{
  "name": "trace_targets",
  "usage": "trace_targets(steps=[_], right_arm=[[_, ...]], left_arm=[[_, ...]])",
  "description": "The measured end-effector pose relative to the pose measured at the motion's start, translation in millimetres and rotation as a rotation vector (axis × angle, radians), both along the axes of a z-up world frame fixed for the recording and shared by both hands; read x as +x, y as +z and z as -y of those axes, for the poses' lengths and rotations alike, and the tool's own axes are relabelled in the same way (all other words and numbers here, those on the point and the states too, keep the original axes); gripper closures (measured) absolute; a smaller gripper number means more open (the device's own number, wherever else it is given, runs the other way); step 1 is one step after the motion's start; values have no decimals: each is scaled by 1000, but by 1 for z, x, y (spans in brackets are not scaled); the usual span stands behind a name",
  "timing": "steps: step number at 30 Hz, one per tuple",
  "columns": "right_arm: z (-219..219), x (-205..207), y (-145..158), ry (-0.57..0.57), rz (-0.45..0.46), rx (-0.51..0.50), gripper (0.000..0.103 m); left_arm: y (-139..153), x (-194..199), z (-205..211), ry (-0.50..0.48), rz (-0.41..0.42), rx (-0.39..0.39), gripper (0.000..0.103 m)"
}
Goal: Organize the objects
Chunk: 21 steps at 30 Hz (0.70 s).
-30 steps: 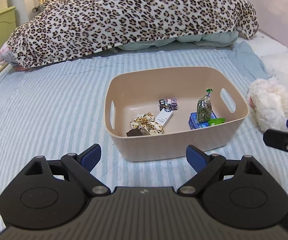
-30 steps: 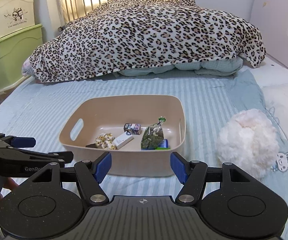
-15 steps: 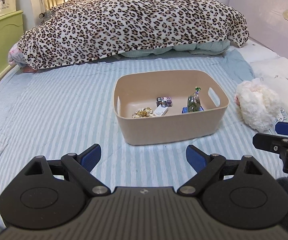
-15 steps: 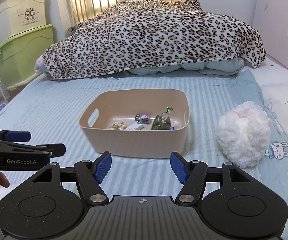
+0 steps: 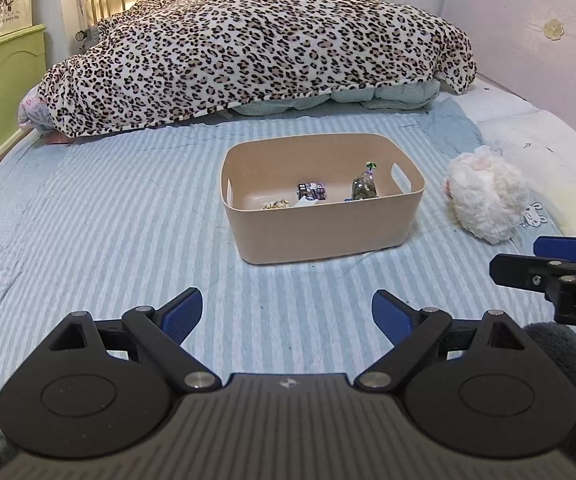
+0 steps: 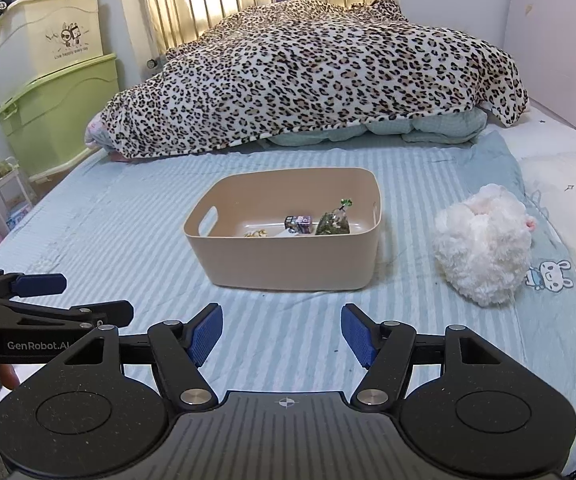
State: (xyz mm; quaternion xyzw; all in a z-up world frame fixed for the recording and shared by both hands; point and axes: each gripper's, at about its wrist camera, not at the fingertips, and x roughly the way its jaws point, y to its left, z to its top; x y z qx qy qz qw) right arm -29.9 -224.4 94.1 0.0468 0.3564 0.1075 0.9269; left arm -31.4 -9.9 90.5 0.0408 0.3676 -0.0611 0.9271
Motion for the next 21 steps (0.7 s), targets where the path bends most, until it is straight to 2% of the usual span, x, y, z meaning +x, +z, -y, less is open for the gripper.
trace_targets(steps=[21], right_arm=[[-1,-37,9,27,-15,17,34]], left_arm=[[4,-29,-6,-1,-9,-18,11]])
